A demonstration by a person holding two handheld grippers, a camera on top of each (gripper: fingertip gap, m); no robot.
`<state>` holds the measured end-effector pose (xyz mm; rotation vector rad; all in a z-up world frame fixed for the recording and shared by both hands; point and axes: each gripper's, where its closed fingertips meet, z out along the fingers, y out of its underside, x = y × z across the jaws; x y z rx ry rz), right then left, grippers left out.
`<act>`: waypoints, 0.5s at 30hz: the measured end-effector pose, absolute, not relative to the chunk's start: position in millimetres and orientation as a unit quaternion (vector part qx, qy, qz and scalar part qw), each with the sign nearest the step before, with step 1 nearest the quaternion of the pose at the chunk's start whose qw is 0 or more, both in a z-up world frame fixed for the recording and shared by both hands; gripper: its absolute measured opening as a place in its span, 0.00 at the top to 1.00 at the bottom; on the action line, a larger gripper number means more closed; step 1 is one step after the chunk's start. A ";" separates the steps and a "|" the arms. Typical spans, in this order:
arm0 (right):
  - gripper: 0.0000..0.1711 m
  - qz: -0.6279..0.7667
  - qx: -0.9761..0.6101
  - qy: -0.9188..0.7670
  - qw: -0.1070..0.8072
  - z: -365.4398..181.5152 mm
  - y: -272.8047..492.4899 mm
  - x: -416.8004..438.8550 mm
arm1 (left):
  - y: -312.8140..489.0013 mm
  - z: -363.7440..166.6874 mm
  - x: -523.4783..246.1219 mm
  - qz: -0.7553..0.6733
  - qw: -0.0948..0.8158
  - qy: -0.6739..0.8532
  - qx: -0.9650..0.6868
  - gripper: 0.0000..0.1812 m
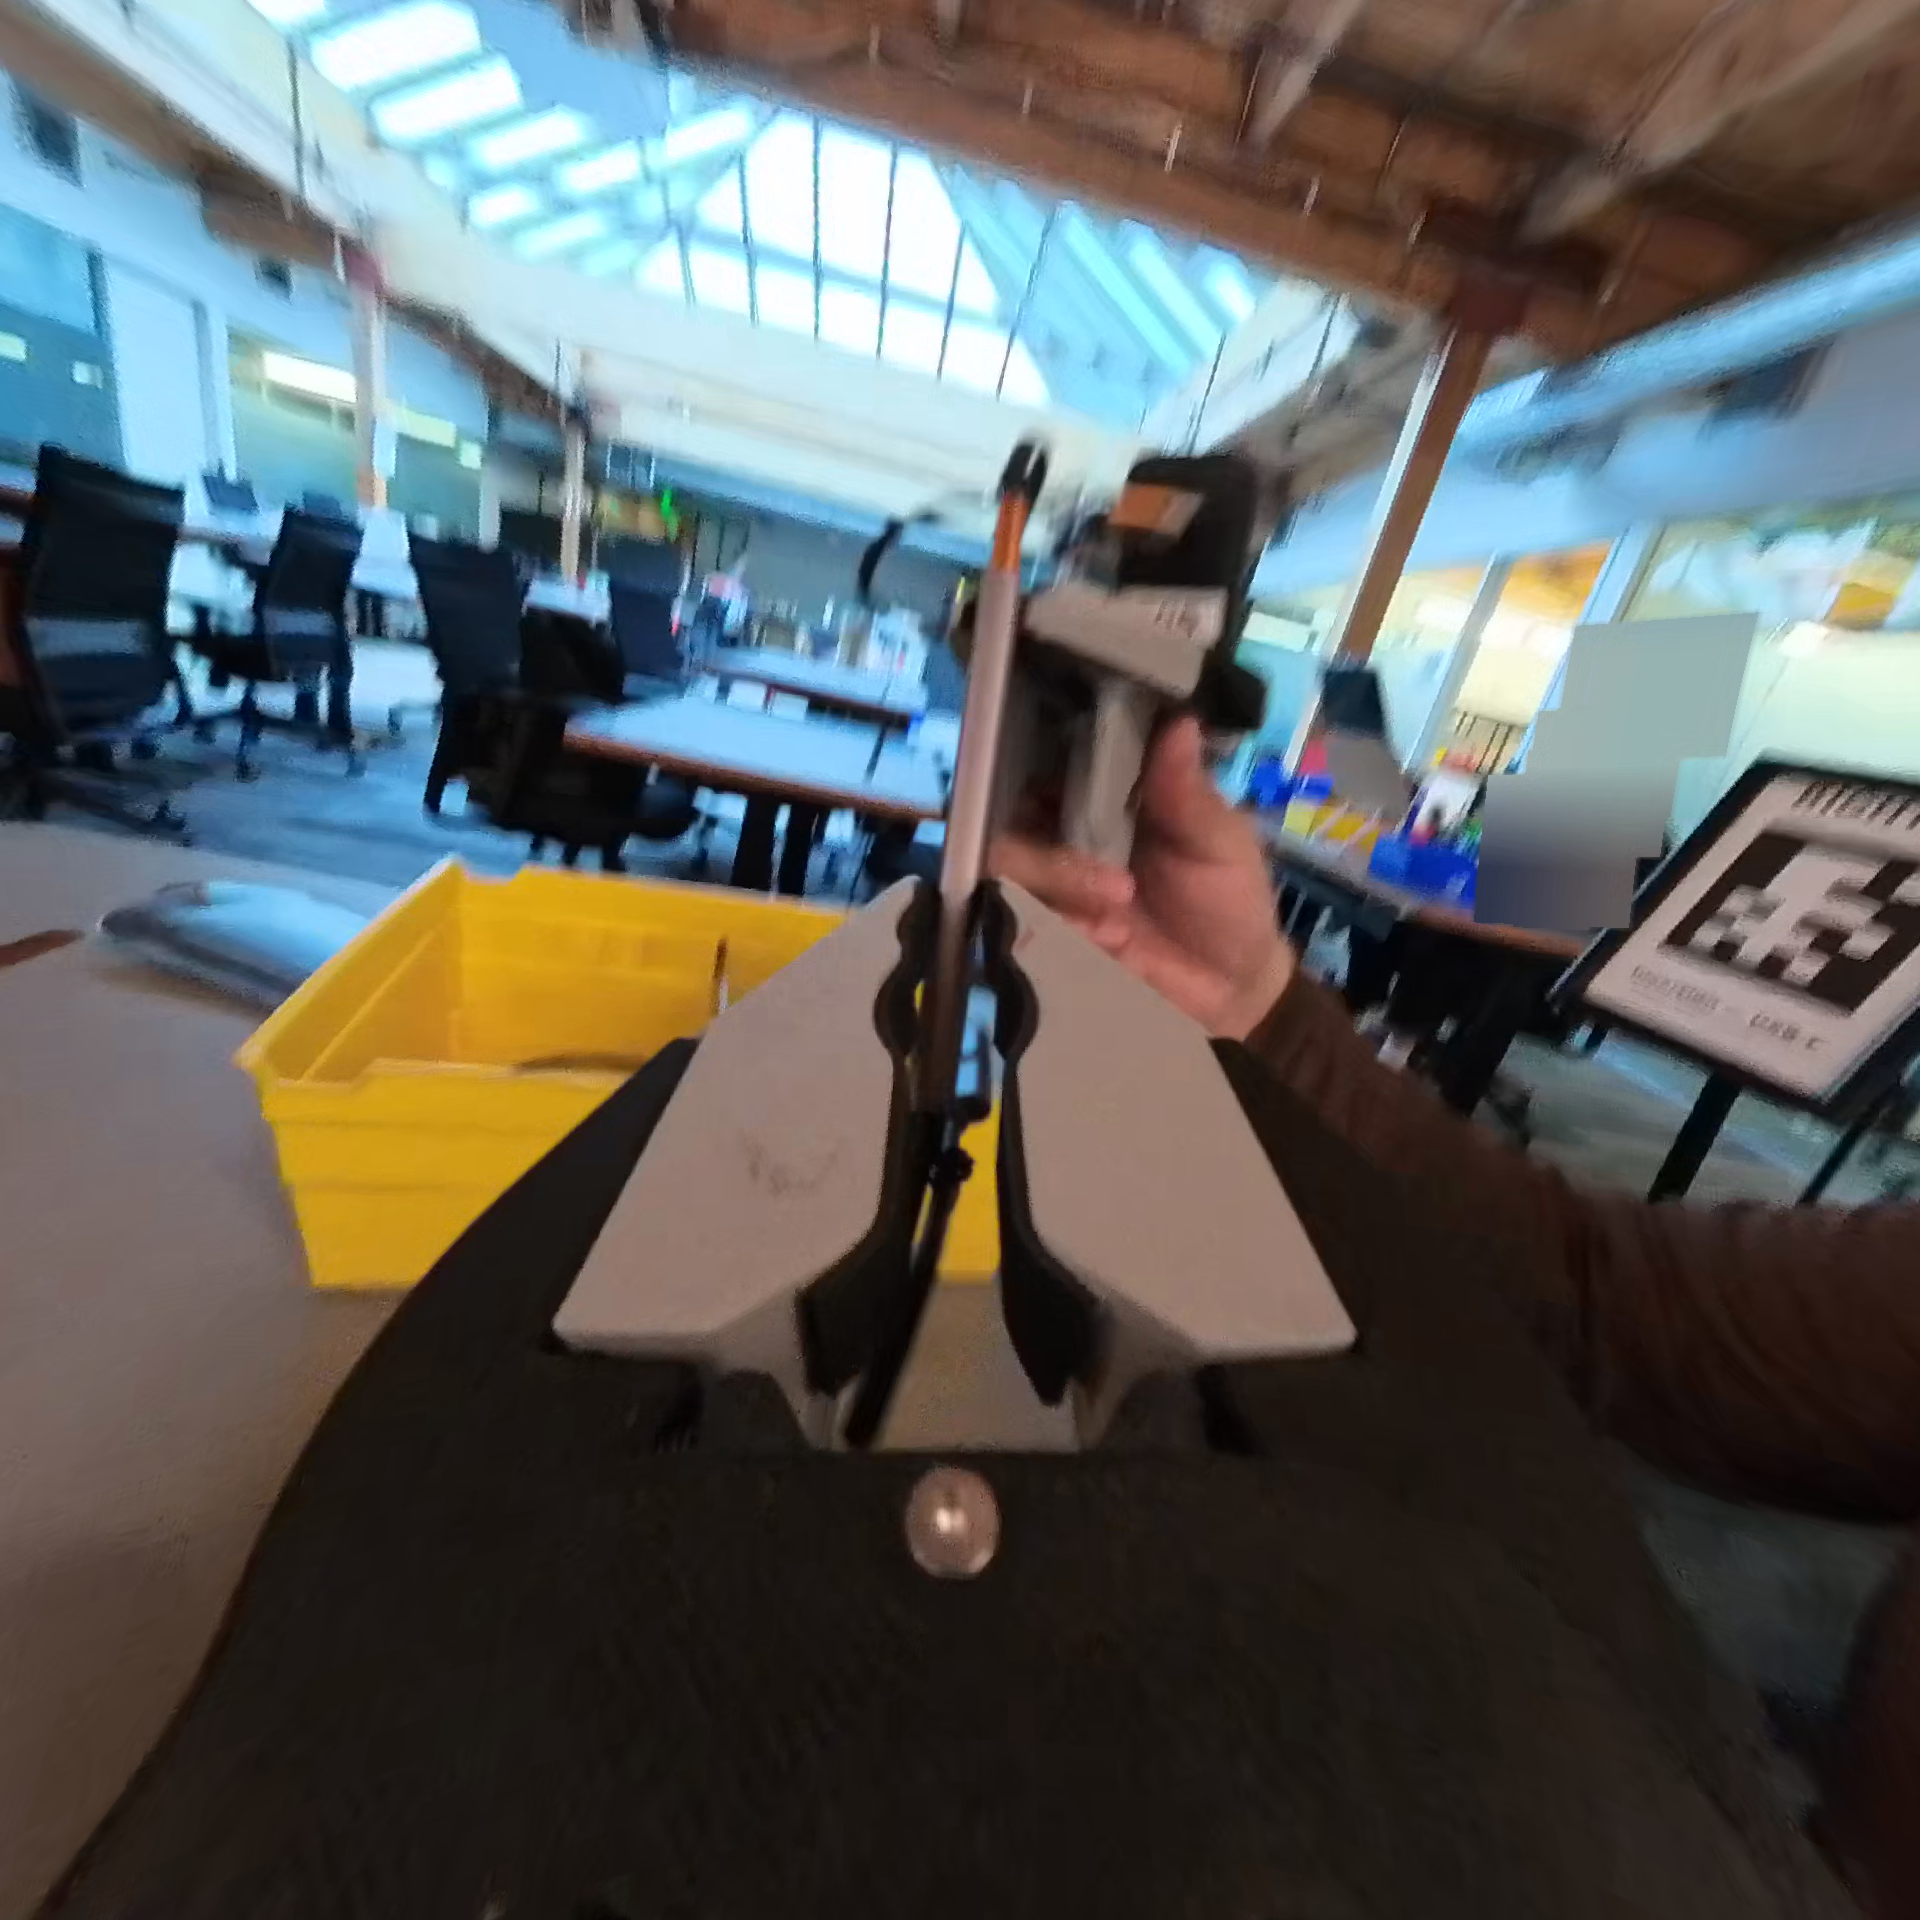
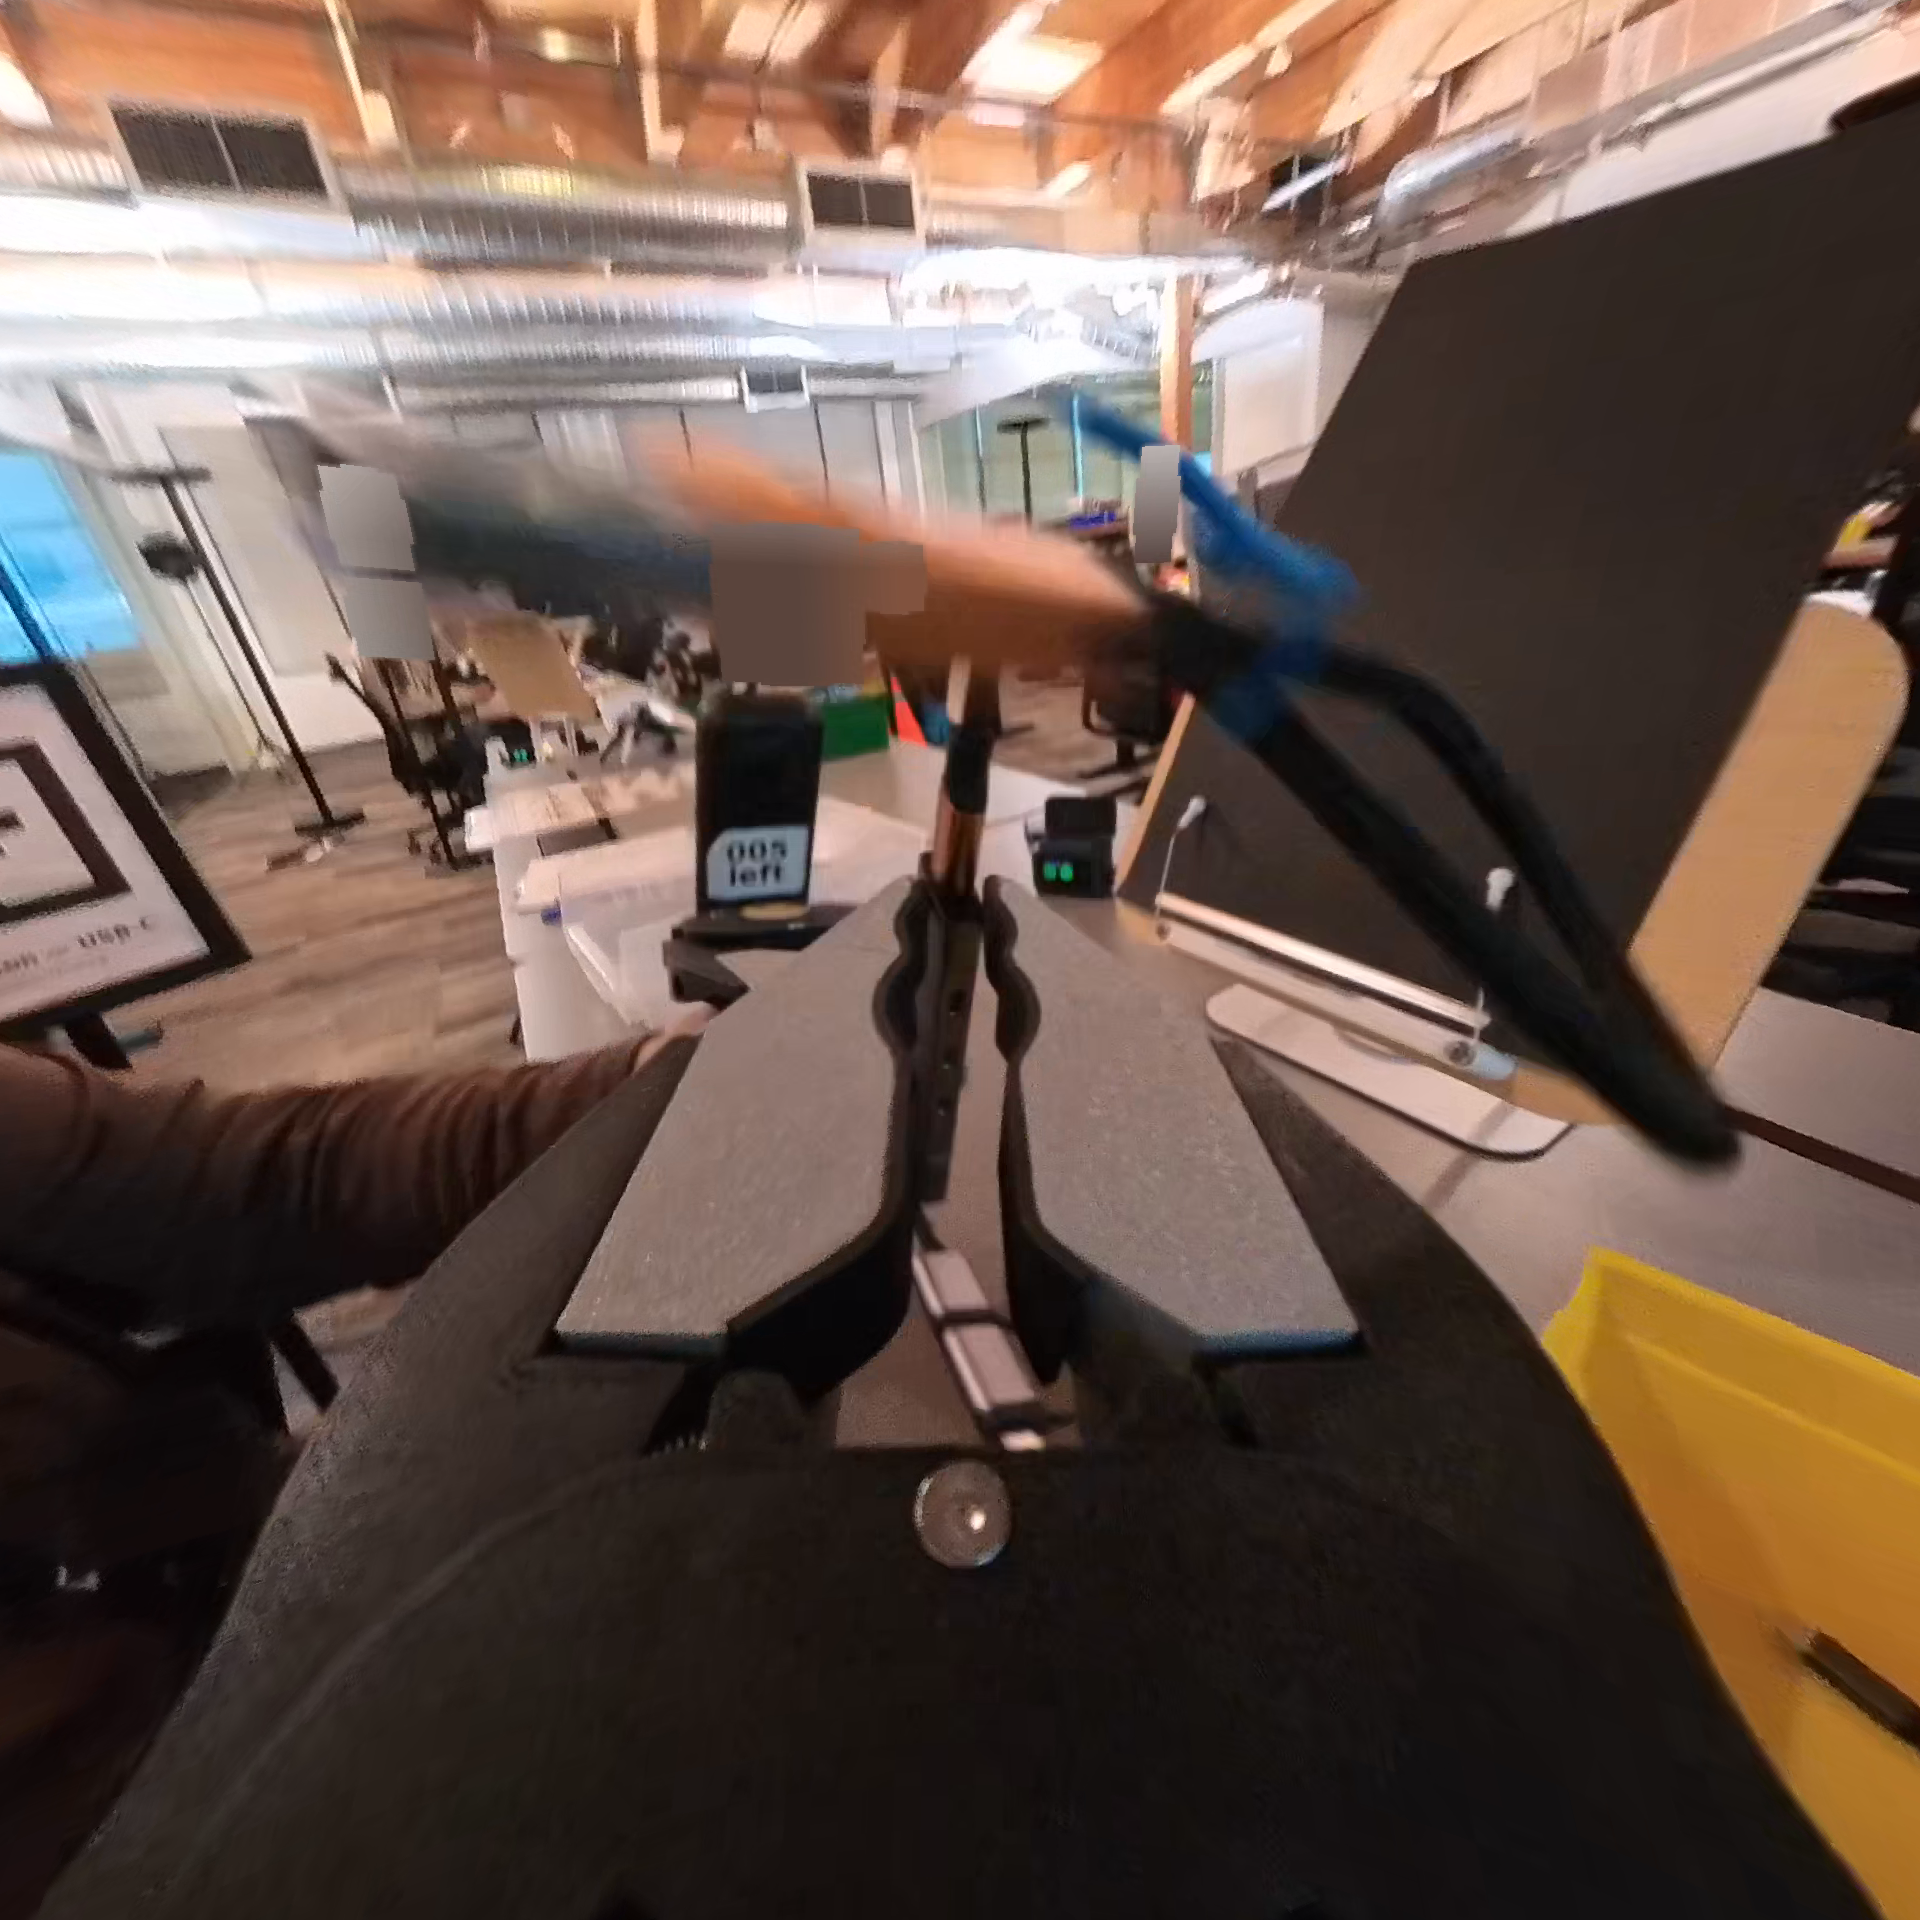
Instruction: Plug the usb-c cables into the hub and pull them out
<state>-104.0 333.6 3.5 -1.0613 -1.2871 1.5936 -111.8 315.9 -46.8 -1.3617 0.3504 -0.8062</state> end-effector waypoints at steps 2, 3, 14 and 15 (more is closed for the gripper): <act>0.96 0.599 -0.424 -0.545 0.406 -5.0 322.0 -112.2 | 319.3 -66.5 -106.6 -0.314 0.649 0.192 -0.666 0.95; 0.97 0.581 -0.428 -0.559 0.408 -9.5 316.6 -117.4 | 319.4 -71.5 -104.3 -0.290 0.639 0.208 -0.681 0.95; 0.96 0.639 -0.399 -0.572 0.325 -18.9 274.0 -127.4 | 296.9 -59.8 -100.3 -0.259 0.638 0.250 -0.681 0.97; 0.96 0.637 -0.393 -0.576 0.328 -18.5 272.5 -126.9 | 293.7 -59.5 -100.2 -0.266 0.635 0.248 -0.681 0.97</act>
